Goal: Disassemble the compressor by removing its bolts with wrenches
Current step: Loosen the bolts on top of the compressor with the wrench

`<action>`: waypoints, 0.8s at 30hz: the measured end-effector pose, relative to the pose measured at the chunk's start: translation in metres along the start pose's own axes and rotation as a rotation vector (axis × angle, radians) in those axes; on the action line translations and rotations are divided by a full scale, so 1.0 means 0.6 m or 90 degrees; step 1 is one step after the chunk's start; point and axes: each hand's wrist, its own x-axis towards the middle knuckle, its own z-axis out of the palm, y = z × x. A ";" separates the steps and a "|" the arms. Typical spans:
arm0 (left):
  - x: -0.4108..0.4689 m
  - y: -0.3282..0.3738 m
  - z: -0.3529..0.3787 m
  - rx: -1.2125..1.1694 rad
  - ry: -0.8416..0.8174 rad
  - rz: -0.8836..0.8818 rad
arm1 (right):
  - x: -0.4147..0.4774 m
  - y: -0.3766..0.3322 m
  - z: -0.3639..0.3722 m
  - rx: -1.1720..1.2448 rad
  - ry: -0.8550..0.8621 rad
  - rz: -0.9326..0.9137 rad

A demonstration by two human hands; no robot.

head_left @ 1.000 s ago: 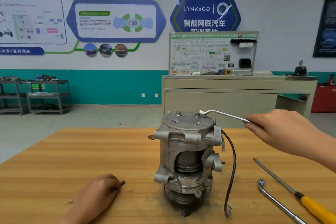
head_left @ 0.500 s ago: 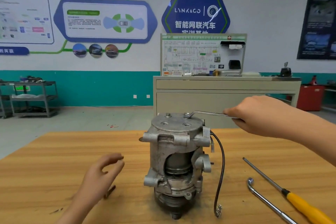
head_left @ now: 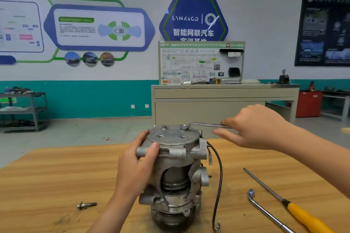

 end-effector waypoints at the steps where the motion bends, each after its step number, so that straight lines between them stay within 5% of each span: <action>1: -0.004 0.002 0.004 0.012 0.018 0.012 | 0.003 0.003 0.007 0.006 0.018 0.006; 9: 0.023 -0.017 0.004 -0.189 0.009 -0.070 | 0.061 0.048 0.124 0.202 0.113 0.218; 13: 0.027 -0.025 0.008 -0.217 0.019 -0.087 | 0.179 0.014 0.152 0.478 -0.033 0.299; 19: 0.029 -0.027 0.012 -0.265 0.033 -0.091 | 0.322 -0.083 0.080 0.576 -0.243 0.156; 24: 0.030 -0.029 0.014 -0.258 0.059 -0.069 | 0.267 -0.230 -0.051 0.430 -0.065 -0.122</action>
